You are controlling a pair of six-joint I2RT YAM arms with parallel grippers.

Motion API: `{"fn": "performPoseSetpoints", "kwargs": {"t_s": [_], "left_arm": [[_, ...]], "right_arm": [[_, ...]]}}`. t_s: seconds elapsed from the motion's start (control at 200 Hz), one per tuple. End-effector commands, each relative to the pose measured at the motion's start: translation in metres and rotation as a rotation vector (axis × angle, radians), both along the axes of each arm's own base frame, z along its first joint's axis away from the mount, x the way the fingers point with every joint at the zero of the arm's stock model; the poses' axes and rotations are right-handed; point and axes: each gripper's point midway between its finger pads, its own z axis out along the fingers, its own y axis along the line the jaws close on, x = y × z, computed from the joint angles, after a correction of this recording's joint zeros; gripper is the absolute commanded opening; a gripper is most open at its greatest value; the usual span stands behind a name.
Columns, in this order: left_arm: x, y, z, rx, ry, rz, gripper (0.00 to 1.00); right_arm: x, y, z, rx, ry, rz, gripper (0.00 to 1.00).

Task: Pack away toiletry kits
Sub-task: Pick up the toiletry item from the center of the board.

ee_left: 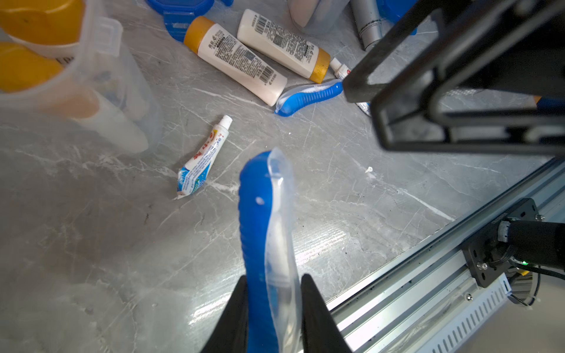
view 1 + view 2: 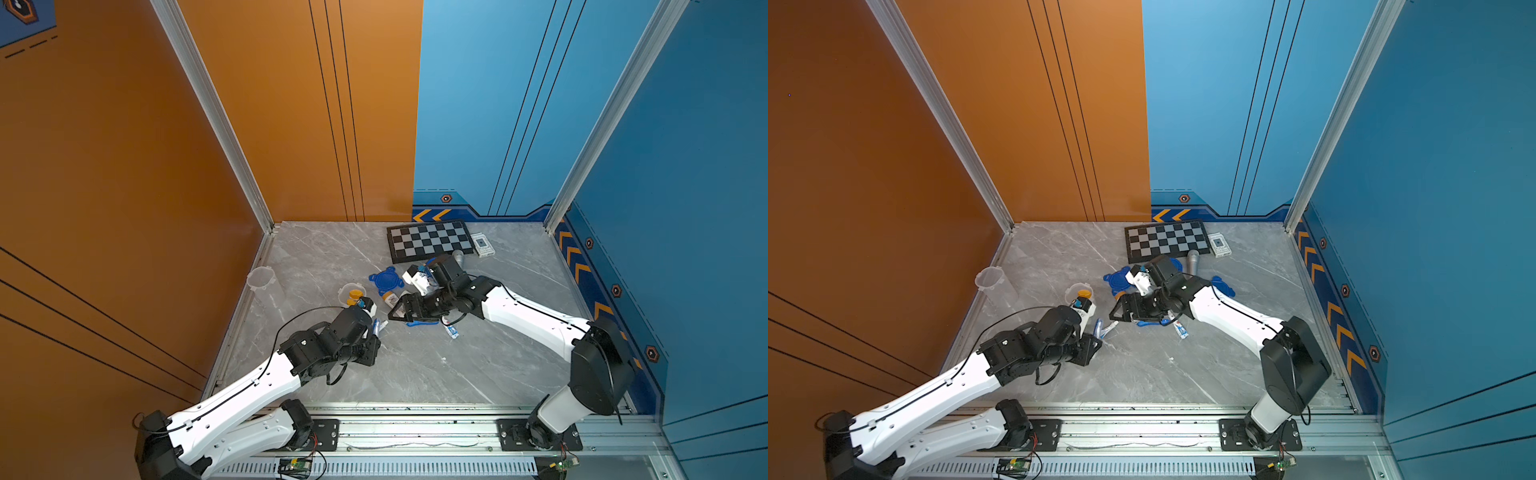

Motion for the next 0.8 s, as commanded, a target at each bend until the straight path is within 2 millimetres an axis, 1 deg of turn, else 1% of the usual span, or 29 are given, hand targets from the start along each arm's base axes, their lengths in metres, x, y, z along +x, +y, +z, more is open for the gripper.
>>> {"fn": "performPoseSetpoints", "kwargs": {"t_s": [0.0,0.06,0.135,0.27,0.37,0.485,0.651,0.706,0.796], "left_arm": [[0.007,0.004,0.011,0.030,-0.037,-0.018,0.09],[0.010,0.005,0.014,0.025,-0.044,-0.007,0.09],[0.013,0.006,0.018,0.021,-0.052,0.001,0.09],[0.017,0.009,0.020,0.020,-0.059,0.016,0.08],[0.020,0.009,0.023,0.020,-0.065,0.015,0.08],[0.026,0.014,0.022,0.026,-0.067,0.031,0.08],[0.037,0.017,0.021,-0.002,-0.070,0.066,0.08],[0.041,0.019,0.024,-0.005,-0.078,0.079,0.08],[0.048,0.024,0.027,-0.005,-0.091,0.096,0.08]], "right_arm": [[-0.004,0.028,0.019,0.091,-0.021,0.105,0.87],[-0.002,0.033,0.020,0.105,-0.014,0.120,0.85],[-0.001,0.040,0.019,0.114,-0.003,0.133,0.79],[0.002,0.049,0.019,0.132,0.007,0.148,0.71],[0.002,0.059,0.019,0.150,0.017,0.163,0.61],[0.000,0.069,0.021,0.168,0.027,0.185,0.49],[-0.002,0.073,0.023,0.189,0.043,0.204,0.27],[-0.002,0.074,0.026,0.197,0.040,0.209,0.23],[-0.002,0.075,0.030,0.207,0.032,0.217,0.18]]}}
